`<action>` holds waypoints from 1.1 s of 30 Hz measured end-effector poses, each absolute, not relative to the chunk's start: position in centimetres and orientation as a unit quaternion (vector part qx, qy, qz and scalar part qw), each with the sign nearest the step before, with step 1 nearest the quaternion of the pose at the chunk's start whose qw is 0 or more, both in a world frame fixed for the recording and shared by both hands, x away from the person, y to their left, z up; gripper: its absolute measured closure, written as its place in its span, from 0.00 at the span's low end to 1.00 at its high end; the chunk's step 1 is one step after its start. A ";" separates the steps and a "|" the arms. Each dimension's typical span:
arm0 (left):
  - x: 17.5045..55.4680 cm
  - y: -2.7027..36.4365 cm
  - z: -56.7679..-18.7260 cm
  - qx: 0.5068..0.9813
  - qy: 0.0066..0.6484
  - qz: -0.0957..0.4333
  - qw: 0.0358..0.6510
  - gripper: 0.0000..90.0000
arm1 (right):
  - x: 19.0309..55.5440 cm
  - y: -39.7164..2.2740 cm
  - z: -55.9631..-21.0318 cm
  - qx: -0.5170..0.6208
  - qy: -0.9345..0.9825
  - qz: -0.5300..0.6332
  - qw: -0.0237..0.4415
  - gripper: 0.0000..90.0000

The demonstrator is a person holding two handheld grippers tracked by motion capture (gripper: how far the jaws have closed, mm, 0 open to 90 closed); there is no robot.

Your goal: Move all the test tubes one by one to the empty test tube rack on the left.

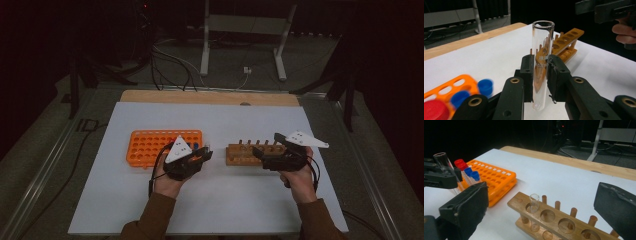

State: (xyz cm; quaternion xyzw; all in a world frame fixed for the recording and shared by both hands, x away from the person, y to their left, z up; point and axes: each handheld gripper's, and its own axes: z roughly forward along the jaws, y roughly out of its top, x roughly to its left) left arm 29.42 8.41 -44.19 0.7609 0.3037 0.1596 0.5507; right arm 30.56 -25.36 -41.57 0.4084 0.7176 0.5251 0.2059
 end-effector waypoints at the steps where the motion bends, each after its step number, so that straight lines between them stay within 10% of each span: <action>1: 29.5 8.7 -44.2 0.760 0.306 0.160 0.551 0.85 | 30.6 -25.4 -41.6 0.409 0.717 0.525 0.207 0.00; 33: 29.6 18.6 -43.7 0.693 0.407 0.222 0.552 0.85 | 30.5 -26.1 -41.5 0.415 0.710 0.527 0.215 0.00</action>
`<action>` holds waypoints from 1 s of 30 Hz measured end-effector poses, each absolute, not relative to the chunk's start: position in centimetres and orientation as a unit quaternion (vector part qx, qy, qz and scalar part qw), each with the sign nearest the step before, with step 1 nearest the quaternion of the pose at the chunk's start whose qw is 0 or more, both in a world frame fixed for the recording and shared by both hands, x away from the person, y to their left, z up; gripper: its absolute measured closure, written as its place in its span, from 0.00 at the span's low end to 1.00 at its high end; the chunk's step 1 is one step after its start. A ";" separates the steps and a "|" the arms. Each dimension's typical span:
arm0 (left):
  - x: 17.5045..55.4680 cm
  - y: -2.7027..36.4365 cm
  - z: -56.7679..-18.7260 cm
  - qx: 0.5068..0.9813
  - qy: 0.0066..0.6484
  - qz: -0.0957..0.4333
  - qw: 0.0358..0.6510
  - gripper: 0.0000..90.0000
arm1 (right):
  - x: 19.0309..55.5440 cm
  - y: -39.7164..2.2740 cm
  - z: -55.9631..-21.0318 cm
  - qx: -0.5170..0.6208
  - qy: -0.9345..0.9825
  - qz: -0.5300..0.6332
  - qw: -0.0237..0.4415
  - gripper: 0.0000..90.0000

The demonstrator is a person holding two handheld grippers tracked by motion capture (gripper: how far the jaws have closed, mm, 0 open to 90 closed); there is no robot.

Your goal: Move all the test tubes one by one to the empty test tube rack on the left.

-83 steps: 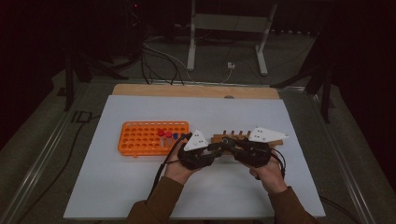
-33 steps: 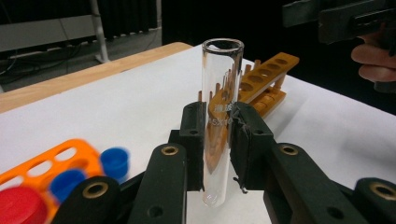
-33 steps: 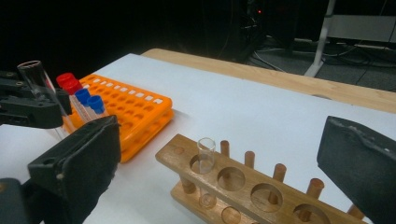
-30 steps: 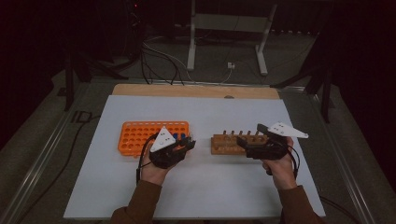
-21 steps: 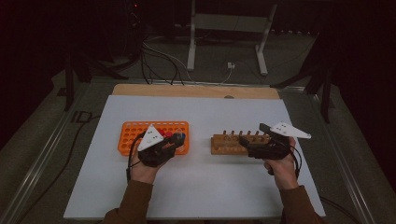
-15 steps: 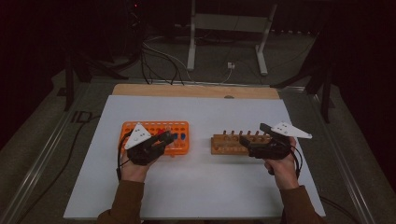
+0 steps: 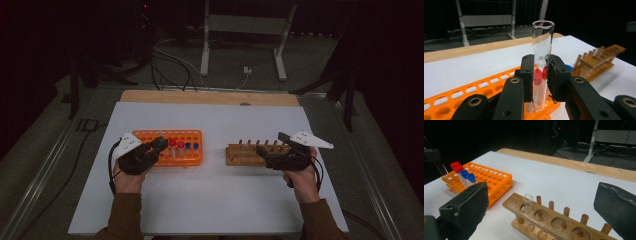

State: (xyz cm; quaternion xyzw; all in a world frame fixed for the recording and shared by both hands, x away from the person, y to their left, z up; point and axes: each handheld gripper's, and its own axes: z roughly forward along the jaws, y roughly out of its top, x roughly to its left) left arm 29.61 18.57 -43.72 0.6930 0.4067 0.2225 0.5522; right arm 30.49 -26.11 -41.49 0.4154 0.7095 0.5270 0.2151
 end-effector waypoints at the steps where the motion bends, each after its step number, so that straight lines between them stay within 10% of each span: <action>1: 29.7 18.7 -43.9 0.691 0.411 0.227 0.550 0.85 | 30.5 -26.1 -41.5 0.415 0.710 0.527 0.216 0.00; 30: 31.6 16.6 -49.3 0.746 0.434 0.237 0.445 0.85 | 30.6 -25.7 -41.8 0.412 0.716 0.522 0.215 0.00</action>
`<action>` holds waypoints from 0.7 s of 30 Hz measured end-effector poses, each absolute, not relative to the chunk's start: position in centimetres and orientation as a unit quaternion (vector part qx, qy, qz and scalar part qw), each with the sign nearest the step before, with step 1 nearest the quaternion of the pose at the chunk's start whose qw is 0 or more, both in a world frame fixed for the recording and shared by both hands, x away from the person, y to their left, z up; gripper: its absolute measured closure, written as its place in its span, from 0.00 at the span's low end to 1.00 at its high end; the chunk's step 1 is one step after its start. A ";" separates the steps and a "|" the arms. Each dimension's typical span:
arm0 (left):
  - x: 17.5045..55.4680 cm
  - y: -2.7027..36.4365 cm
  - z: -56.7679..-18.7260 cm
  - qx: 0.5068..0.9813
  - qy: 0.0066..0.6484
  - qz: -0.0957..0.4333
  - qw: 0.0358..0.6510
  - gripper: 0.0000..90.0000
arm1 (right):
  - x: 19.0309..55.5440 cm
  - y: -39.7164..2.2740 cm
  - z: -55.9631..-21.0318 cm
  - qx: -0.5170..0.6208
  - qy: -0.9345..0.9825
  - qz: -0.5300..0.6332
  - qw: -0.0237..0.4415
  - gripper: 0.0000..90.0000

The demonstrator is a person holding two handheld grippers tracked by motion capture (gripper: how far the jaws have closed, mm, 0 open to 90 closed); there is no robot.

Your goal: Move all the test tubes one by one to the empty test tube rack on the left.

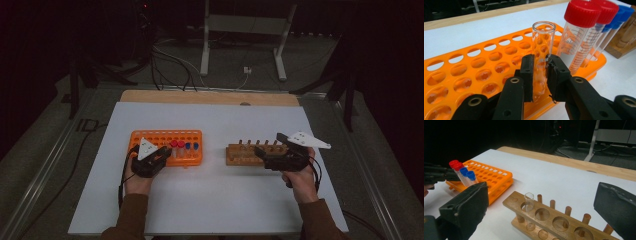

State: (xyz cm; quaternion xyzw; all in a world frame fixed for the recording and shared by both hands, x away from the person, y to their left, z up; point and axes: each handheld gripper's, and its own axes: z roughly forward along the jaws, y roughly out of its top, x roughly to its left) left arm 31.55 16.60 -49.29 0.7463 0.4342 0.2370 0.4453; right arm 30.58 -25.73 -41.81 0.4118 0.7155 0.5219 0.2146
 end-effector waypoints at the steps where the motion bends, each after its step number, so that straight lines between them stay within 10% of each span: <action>1: 31.5 16.6 -49.3 0.747 0.434 0.236 0.445 0.85 | 30.6 -25.7 -41.8 0.411 0.716 0.521 0.215 0.00; 21: 31.3 16.4 -49.6 0.754 0.434 0.240 0.432 0.85 | 31.3 -24.9 -42.7 0.411 0.727 0.504 0.218 0.07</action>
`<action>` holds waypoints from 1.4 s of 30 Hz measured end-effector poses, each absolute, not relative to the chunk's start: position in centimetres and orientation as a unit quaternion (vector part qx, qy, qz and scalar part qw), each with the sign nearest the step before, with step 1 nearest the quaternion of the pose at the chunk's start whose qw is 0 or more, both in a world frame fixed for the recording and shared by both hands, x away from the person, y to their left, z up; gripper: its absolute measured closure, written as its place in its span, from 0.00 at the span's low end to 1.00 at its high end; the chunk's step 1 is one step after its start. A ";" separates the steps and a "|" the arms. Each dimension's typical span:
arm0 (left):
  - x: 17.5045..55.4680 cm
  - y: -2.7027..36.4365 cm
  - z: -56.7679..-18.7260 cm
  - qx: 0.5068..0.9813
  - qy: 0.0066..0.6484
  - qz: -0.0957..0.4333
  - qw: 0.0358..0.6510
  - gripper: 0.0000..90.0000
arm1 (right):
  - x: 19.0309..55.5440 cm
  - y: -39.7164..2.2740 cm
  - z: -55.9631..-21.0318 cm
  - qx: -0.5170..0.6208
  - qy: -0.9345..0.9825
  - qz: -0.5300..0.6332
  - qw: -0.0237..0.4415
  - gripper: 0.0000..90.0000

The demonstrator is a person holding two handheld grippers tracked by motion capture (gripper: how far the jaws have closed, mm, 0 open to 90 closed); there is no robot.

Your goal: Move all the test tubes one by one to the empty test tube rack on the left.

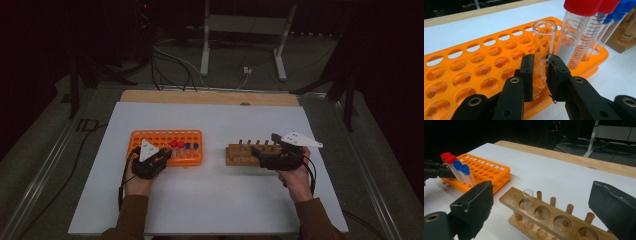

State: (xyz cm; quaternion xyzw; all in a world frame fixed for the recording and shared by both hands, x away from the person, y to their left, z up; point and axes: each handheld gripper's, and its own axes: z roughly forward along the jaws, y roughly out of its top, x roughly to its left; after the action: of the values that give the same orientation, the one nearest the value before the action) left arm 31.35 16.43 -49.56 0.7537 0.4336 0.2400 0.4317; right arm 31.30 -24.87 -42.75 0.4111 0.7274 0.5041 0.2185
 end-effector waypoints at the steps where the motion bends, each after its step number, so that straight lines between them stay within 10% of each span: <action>1: 31.4 16.4 -49.6 0.754 0.434 0.240 0.431 0.85 | 31.3 -24.8 -42.8 0.411 0.728 0.504 0.219 0.07; 14: 31.3 16.3 -49.7 0.755 0.444 0.232 0.422 0.84 | 32.1 -24.4 -43.9 0.415 0.734 0.498 0.204 0.16; 30: 30.2 18.8 -47.4 0.673 0.492 0.225 0.505 0.21 | 33.0 -21.7 -46.7 0.393 0.755 0.471 0.230 0.65; 42: 29.9 18.5 -46.2 0.663 0.487 0.231 0.520 0.09 | 33.0 -20.7 -46.9 0.367 0.768 0.470 0.234 0.84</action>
State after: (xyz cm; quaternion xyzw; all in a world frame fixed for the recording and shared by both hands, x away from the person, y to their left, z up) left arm 29.91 18.47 -46.22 0.6630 0.4868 0.2314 0.5196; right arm 33.04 -20.74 -46.87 0.3668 0.7683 0.4696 0.2337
